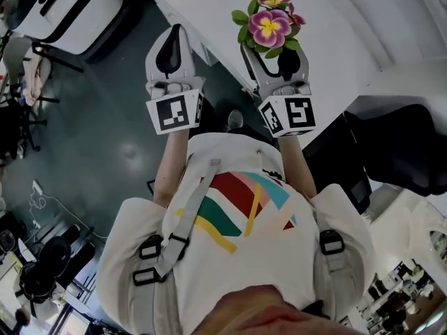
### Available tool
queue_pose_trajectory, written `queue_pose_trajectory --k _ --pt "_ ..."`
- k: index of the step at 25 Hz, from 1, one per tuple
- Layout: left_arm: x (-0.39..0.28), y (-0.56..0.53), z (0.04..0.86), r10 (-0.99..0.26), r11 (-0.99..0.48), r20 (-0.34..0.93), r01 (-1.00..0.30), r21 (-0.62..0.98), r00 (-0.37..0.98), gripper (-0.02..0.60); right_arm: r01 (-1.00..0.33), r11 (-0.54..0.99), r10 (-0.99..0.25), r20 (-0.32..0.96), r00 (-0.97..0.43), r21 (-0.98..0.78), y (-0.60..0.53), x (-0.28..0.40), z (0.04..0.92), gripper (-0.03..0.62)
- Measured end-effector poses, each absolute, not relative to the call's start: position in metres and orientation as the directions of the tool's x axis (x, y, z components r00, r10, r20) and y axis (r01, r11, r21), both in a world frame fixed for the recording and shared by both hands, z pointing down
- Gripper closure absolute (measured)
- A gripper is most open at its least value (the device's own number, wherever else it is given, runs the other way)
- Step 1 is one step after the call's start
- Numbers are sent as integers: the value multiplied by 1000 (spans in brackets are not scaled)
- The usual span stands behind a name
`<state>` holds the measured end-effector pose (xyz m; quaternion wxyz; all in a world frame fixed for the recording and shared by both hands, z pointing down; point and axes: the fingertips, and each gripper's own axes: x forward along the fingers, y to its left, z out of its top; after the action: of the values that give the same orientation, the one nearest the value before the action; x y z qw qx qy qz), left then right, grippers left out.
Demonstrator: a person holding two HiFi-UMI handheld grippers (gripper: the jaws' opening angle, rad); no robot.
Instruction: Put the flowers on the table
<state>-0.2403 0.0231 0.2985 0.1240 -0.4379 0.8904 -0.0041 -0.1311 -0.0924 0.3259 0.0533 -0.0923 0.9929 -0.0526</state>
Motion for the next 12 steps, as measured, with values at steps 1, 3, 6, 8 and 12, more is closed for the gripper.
queue_pose_trajectory --k 1,3,6,8,12 --pt "-235 6 299 -806 583 -213 -803 -125 -552 580 -215 969 -227 -97 -969 -120 -104 -124 327 272" --pt "-225 -29 299 -858 500 -207 -855 -135 -470 580 -306 943 -319 -96 -943 -134 -129 -107 330 272" --pt "-212 -77 300 -910 387 -212 -913 -128 -356 580 -426 896 -438 -90 -894 -128 -159 -82 332 271" --pt "-208 -103 298 -927 334 -219 -935 -119 -303 580 -486 867 -495 -84 -865 -110 -178 -70 332 271" --pt "-190 -153 294 -961 179 -236 -976 -124 -146 580 -639 764 -645 -74 -761 -88 -213 -37 333 272"
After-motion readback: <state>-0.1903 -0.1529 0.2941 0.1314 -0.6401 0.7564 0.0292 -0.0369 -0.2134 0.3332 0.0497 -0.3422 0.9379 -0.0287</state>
